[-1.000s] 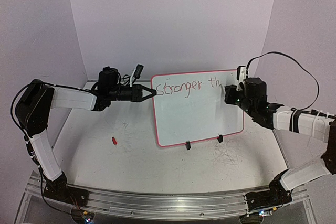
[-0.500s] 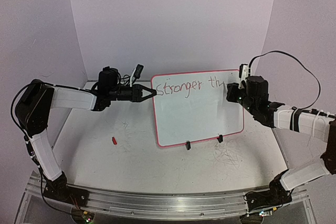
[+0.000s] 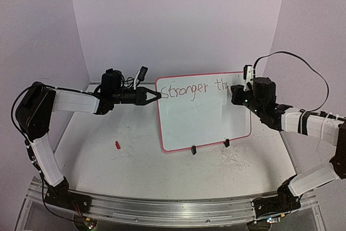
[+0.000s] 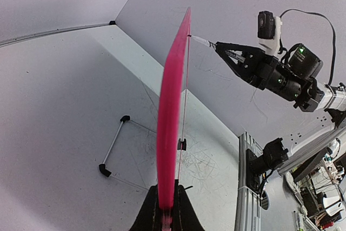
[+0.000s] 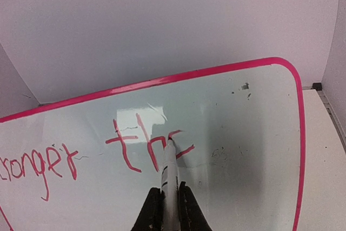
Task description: Write a sentence on the whiteboard
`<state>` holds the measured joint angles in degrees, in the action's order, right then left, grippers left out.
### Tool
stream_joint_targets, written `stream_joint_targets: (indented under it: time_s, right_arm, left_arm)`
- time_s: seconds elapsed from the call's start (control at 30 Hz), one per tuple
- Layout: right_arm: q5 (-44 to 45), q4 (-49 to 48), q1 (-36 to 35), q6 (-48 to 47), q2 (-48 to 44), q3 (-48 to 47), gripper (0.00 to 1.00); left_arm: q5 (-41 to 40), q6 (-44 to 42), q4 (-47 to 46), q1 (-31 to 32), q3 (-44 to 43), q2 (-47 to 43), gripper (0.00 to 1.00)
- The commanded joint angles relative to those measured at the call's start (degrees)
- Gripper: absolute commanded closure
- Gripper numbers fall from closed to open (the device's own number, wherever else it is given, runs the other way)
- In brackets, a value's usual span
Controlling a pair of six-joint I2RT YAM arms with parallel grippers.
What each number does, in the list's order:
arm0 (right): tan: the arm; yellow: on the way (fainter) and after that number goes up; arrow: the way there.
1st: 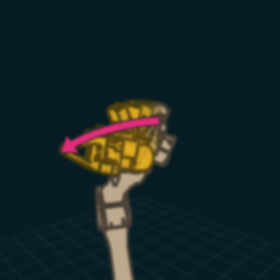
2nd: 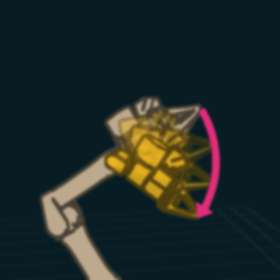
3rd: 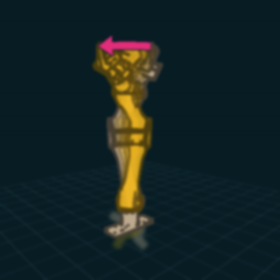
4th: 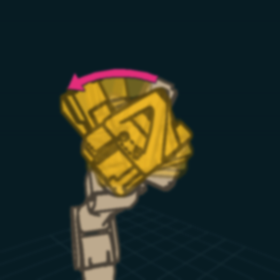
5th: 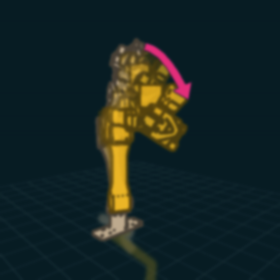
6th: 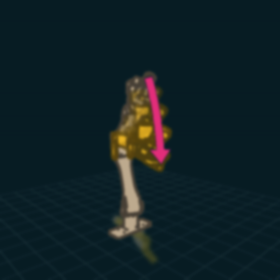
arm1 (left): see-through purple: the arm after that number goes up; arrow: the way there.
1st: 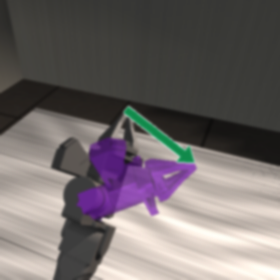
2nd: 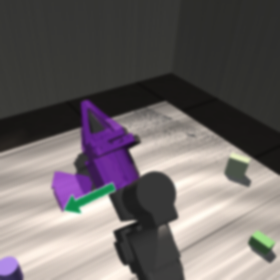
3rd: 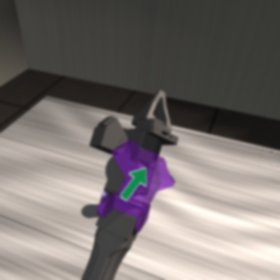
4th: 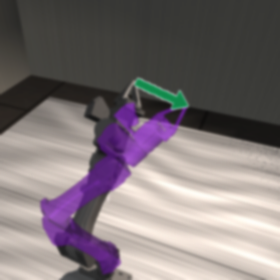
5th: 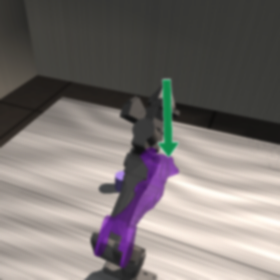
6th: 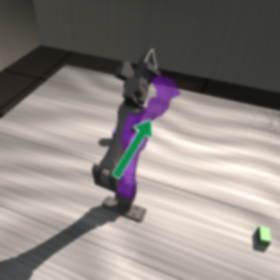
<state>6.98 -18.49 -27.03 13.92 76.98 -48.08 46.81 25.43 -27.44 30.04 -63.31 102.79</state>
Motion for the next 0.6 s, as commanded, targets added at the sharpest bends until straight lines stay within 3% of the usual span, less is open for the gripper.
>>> stream_joint_targets:
  time_s: [0.0, 0.57]
  right_arm:
    - [-0.7, 0.1, 0.2, 1.2, -2.3, 2.2, 1.00]
    - [3.5, -0.8, 0.2, 1.1, -0.1, -0.4, 1.00]
  left_arm:
    - [1.2, -1.5, 0.5, 1.4, -0.6, -0.4, 1.00]
    - [1.1, -1.7, 0.5, 1.4, -0.4, -0.5, 1.00]
